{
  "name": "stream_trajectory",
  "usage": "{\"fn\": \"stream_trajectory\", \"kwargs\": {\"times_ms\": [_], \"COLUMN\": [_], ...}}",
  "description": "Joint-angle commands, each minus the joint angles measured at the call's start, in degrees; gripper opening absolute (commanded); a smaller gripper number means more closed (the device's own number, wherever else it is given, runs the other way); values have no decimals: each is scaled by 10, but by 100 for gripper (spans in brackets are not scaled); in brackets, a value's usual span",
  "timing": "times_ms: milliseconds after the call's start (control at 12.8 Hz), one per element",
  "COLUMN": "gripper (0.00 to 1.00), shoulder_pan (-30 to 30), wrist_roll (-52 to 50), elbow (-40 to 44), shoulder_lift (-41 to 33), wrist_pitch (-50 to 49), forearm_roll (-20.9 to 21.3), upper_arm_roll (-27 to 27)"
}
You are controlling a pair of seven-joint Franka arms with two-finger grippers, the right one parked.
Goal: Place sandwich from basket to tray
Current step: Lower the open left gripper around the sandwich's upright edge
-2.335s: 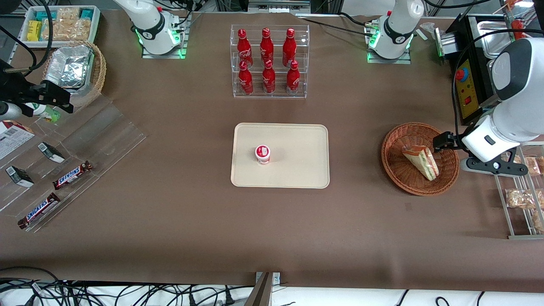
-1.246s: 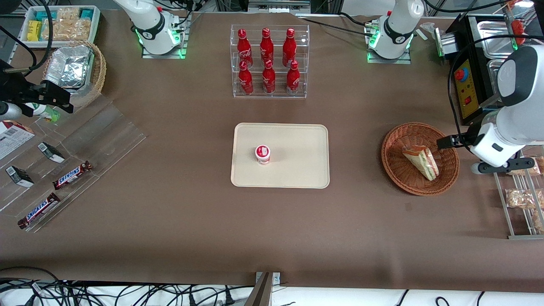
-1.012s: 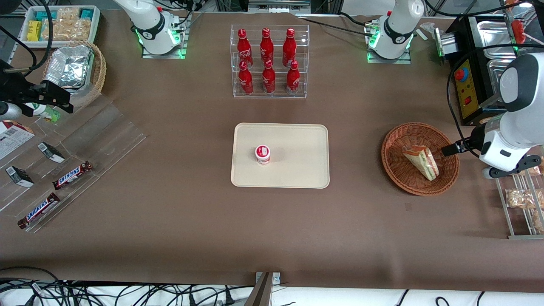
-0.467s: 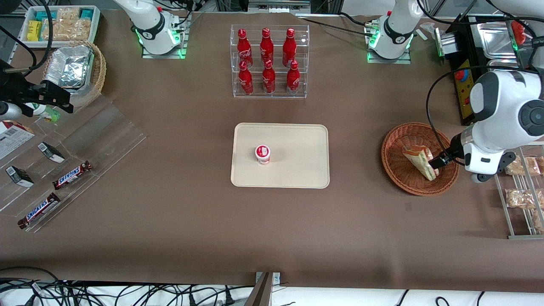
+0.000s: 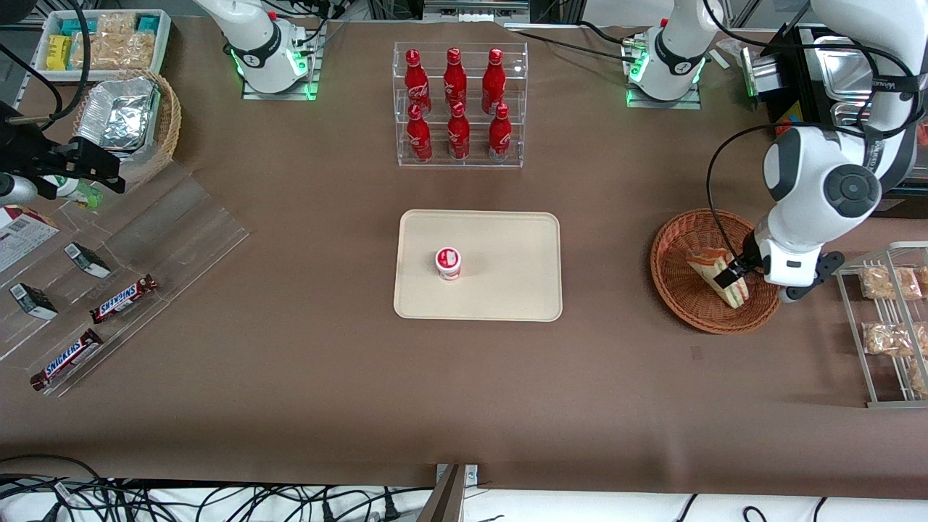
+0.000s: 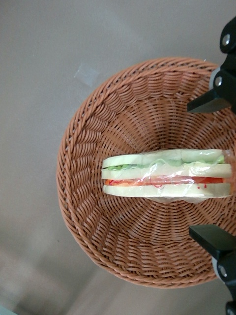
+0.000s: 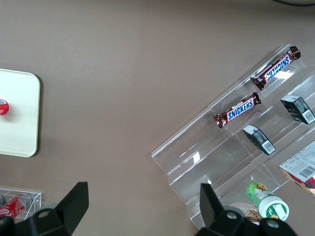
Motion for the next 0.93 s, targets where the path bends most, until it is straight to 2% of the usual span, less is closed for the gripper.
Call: {"fn": "stream_trajectory", "kwargs": {"times_ms": [0, 156, 467, 623, 778, 856], "gripper": [100, 100, 100, 100, 76, 67], "shoulder_pan": [-2, -4, -3, -4, -4, -3], "wrist_roll": [-41, -53, -114, -122, -122, -122], "elbow": [-40, -50, -64, -63, -63, -63], "shoulder_lift": [-10, -5, 10, 10, 10, 10], "wrist_pitch": [49, 64, 94, 94, 93, 93], "forearm_roll": [24, 31, 83, 86, 86, 86], "upper_arm_roll": [-1, -1, -2, -2, -2, -2]}}
